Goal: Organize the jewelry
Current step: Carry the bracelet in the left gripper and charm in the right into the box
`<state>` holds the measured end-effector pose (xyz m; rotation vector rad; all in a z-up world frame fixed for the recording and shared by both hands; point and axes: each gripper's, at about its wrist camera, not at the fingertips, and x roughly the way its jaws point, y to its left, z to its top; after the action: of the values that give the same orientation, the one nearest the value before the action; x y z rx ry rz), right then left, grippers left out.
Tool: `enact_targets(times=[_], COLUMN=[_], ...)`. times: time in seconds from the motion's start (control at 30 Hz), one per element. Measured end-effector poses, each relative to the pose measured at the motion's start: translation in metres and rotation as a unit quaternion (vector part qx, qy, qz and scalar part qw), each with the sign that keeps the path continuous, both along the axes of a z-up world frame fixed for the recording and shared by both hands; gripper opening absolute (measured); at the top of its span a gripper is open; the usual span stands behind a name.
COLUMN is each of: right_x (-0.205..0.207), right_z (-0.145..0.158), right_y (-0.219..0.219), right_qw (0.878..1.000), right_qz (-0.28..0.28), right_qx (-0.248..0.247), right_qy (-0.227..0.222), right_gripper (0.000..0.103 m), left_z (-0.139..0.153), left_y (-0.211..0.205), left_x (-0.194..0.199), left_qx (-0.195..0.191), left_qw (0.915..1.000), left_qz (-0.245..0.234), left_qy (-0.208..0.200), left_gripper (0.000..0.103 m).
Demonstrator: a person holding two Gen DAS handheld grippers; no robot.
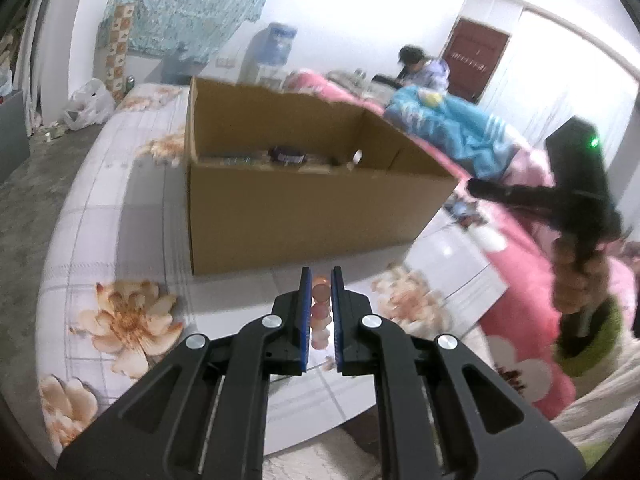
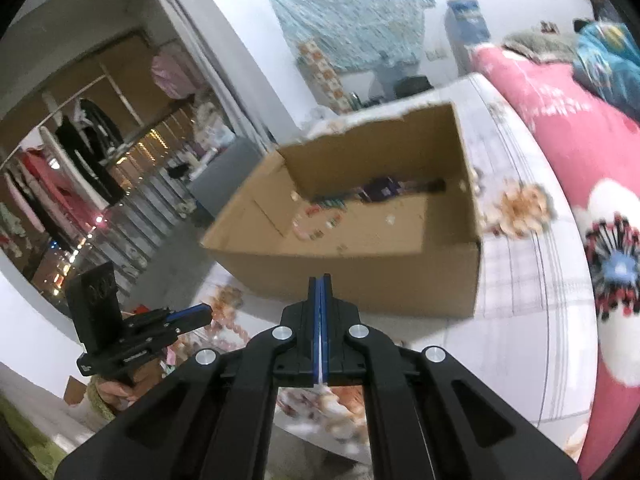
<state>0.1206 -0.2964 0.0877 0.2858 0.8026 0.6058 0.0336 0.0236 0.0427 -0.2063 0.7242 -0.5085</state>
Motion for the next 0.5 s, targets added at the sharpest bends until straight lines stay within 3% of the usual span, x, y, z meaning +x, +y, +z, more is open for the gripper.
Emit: enact_targets(times=[0.27,0.4,0.5], right_x=[0.021,0.044,0.069], right_z=[0.046,0.062,0.063], right_y=[0.011,0.016,0.019], right_qw=[0.998,0.998,0.998], right_qz=[0.030,0.043,0.050], right_qx=[0.013,0.009,-0.007], right_qy=[-0.048,-0.053,-0.041], right_gripper=[0.001,0.001,0.001], left_z=[0.066,0.100,0.109], left_y=[0.008,-0.004,-0.020], left_x=[0.000,0.026,0.052], left_qx=[-0.029,-0.029,-0.016], left_qw=[0.9978,0.9959,0.9957], left_qz=[-0.027,-0.043,-0.052], left_qy=[-0.053,-0.074,-0.076], left_gripper=[0.008,0.008,0.008])
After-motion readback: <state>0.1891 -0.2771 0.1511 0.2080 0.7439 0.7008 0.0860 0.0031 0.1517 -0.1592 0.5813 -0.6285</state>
